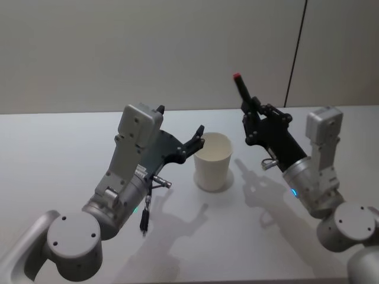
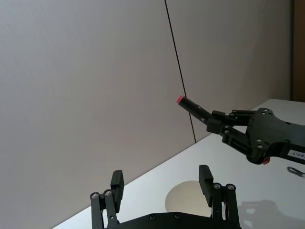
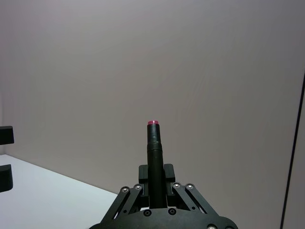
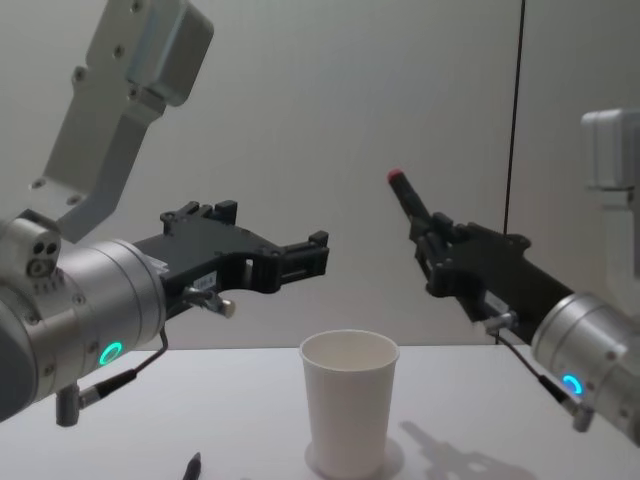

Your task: Place the pen into the pen holder.

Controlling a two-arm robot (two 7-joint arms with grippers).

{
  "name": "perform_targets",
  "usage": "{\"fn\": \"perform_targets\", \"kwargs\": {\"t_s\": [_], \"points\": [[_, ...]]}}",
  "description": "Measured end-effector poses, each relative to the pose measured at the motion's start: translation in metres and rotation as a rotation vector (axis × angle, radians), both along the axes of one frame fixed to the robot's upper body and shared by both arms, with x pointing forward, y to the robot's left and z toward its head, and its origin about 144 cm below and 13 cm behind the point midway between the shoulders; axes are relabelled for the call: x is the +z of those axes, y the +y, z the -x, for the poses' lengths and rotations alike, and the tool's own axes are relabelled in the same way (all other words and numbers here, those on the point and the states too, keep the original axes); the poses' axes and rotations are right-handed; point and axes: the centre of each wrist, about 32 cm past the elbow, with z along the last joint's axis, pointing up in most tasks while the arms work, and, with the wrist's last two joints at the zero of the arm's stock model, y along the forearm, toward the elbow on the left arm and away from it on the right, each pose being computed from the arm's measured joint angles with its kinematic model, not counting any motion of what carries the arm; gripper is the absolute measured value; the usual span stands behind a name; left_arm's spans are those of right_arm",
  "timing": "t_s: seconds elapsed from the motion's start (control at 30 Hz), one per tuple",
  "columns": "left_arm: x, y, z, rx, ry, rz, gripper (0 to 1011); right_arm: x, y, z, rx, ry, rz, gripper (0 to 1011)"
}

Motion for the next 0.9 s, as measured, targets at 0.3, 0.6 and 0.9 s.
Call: {"fn": "perform_targets", "kwargs": {"t_s": [0.3, 0.6, 0.9], "points": [[0.000, 0.000, 0.000, 0.000, 0.000, 0.000, 1000, -0.008, 0.012, -0.018, 0.048, -0.005, -0.019, 179], [0.000, 0.000, 0.000, 0.000, 0.000, 0.000, 1000, -0.012, 0.027, -0.033, 0.079, -0.008, -0.033, 179], [0.000, 0.000, 0.000, 0.000, 0.000, 0.000, 1000, -0.014, 0.040, -0.044, 0.093, -0.006, -0.032, 179]]}}
